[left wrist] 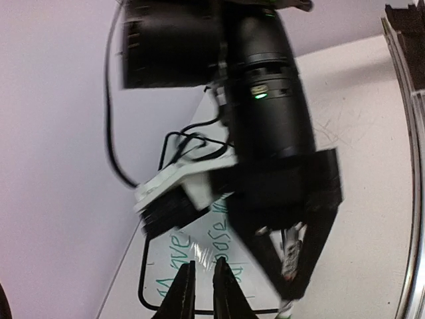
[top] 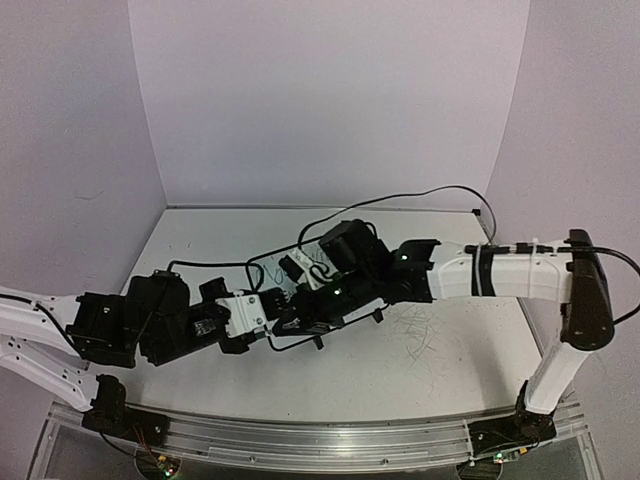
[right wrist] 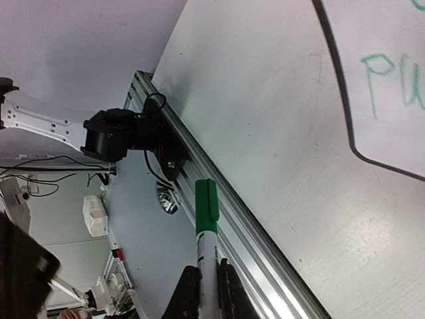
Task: Write a sentence on the whiteboard
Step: Insert the whiteboard marker without the cap into the pen cap, then put down the whiteboard marker at the corner of the board.
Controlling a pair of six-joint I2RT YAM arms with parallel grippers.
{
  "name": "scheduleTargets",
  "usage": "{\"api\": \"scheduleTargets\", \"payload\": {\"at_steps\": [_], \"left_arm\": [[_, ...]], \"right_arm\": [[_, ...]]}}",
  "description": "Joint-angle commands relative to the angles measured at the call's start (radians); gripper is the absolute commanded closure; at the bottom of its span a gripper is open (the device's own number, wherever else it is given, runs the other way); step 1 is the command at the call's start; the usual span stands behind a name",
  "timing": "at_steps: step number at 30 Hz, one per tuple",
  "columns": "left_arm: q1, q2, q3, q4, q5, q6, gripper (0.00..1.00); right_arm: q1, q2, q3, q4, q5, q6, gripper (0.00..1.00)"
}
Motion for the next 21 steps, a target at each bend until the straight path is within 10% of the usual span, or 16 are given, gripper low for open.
{"api": "scheduleTargets", "payload": {"at_steps": [1,10,21], "left_arm": [[-0.002,-0.134,0.02,0.015,0.009,-0.24,0.74],[0.033,-0.156,-0.006,-0.036,-0.188,-0.601,0.35],[0.439,-0.039,0.122,-0.189,0.137,-0.986,0.14]], "right_arm": [[-0.042,-0.231,-0.183,0.04,0.208,-0.116,1.0],[-0.207,-0.684,-0.471,-0.022,0.738,-0.258,1.0],[-0.591,-0.47,-0.651,0.178,0.748,-0.315,1.0]]}}
